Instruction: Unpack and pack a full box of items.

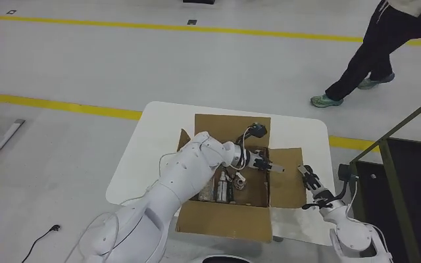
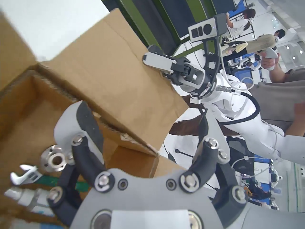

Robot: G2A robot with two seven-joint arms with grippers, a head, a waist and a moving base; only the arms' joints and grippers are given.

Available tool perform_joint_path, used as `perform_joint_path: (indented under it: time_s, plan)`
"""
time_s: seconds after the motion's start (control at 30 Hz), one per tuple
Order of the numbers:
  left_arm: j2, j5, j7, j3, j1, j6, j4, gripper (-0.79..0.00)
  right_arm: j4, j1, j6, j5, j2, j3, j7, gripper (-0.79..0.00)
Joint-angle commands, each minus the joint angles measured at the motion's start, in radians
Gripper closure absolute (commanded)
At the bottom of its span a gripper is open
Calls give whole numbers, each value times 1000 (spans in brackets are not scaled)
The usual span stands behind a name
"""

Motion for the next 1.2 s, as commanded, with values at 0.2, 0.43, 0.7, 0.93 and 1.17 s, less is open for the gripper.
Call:
perform_joint_path:
  time_s: [0.2, 0.43, 0.7, 0.93, 1.17]
  plan:
    - [129, 136, 16, -129, 90, 123, -222, -785, -45, 11, -33, -127, 10, 25, -37, -693]
    - [248, 325, -124, -289, 314, 351, -684, -785, -180, -16, -38, -230, 10, 38, -154, -785]
    - [307, 446, -280, -381, 503, 530, -947, -785, -310, -39, 1, -421, 13, 47, -213, -99]
    - [301, 537, -352, -308, 476, 633, -900, -785, -335, -44, 58, -554, 12, 21, -253, 0]
    - [285, 603, -358, -236, 427, 685, -834, -785, -322, -55, 86, -573, 8, 12, -276, 0]
